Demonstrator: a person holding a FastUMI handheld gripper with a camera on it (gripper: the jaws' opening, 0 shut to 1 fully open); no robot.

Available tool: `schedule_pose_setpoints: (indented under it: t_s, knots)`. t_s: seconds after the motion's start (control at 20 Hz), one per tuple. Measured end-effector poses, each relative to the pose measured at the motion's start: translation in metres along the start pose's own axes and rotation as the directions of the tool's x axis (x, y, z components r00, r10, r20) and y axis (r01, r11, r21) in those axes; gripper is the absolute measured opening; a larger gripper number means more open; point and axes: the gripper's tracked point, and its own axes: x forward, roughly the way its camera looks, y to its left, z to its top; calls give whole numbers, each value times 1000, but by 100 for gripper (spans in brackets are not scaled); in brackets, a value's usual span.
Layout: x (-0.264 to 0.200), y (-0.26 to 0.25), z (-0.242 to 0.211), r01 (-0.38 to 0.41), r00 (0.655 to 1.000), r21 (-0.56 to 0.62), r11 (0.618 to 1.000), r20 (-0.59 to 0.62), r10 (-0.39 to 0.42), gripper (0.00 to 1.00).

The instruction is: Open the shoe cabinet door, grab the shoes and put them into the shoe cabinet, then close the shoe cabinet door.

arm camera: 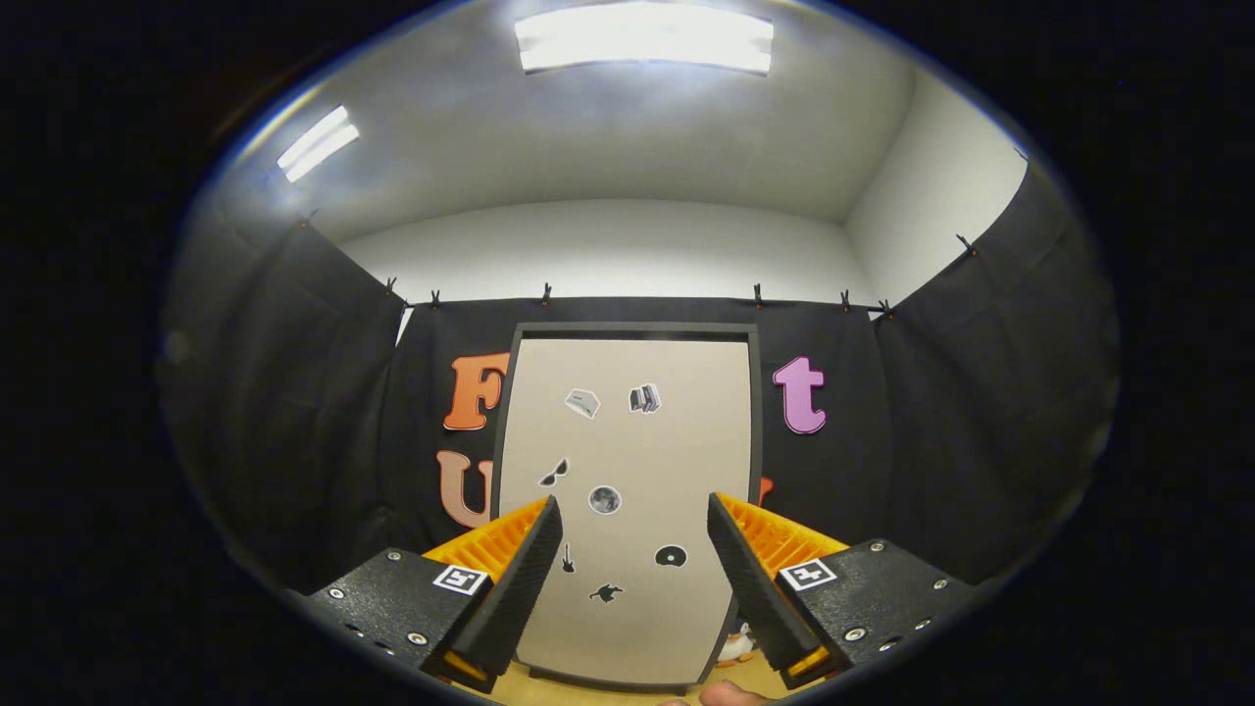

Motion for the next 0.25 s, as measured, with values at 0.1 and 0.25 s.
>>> schedule_pose_setpoints:
  t_s: [0.1, 0.25]
  knots:
    - [2, -1, 4, 1, 1000, 14, 1000, 10, -1, 92]
    - [4, -5, 4, 9, 1000, 11, 1000, 13, -9, 93]
